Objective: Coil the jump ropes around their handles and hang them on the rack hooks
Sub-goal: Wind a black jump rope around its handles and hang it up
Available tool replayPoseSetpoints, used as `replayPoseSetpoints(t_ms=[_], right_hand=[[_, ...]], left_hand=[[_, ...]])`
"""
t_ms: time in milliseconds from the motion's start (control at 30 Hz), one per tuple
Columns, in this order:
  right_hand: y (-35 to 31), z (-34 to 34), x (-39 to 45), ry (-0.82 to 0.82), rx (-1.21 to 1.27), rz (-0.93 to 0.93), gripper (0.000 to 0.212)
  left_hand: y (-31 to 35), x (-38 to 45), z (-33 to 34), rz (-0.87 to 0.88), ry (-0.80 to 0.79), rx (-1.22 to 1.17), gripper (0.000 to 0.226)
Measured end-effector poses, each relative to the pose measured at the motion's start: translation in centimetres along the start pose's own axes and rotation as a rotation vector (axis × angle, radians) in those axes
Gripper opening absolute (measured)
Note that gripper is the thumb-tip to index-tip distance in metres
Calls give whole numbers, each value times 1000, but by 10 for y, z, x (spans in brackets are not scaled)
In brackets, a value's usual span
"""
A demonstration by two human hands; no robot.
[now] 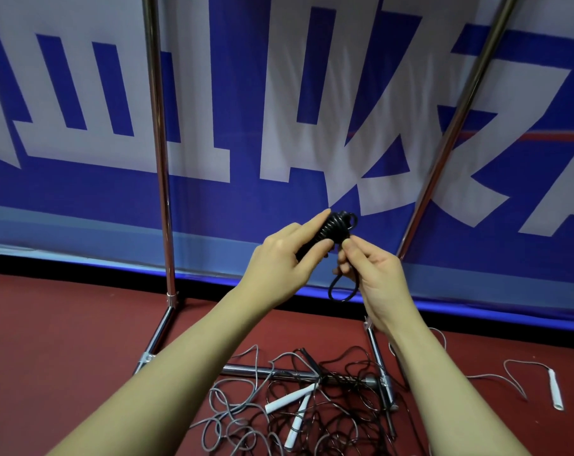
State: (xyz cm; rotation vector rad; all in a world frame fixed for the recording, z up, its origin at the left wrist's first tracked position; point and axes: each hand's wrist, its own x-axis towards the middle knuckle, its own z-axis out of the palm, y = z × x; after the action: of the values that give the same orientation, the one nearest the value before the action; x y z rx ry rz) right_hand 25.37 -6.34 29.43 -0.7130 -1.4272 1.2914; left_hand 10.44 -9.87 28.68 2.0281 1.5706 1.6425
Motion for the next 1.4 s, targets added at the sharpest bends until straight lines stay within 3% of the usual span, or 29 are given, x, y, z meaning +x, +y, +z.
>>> replayPoseSetpoints(t_ms=[100, 233, 400, 467, 667, 767, 933, 1033, 1267, 1400], right_hand=[[-1, -1, -1, -10, -3, -9, 26], [-4, 4, -1, 22, -3, 3, 29], [-4, 6, 2, 57, 24, -10, 25], [-1, 2, 3, -21, 24, 2, 16], [6, -9, 4, -100, -96, 17, 24], [2, -7, 2, -77, -113, -5, 20], [-6, -4, 0, -96, -31, 30, 32], [-6, -5, 2, -85, -25, -4, 31], [-1, -18, 3, -189, 27, 34, 19], [-2, -14, 2, -131, 66, 34, 23]], left_hand=[[-5, 2, -3, 98, 0, 235, 68], [-9, 4, 0, 247, 126, 454, 56], [-5, 0, 4, 303, 199, 430, 44], [-5, -1, -1, 231, 170, 348, 46], [-7, -4, -2, 159, 44, 213, 50], [-7, -4, 1, 180, 16, 357, 64], [-7, 6, 6, 344, 133, 724, 56], [-7, 3, 4, 361, 98, 578, 55], [-1, -5, -5, 94, -134, 81, 58], [1, -2, -3, 14, -131, 76, 55]])
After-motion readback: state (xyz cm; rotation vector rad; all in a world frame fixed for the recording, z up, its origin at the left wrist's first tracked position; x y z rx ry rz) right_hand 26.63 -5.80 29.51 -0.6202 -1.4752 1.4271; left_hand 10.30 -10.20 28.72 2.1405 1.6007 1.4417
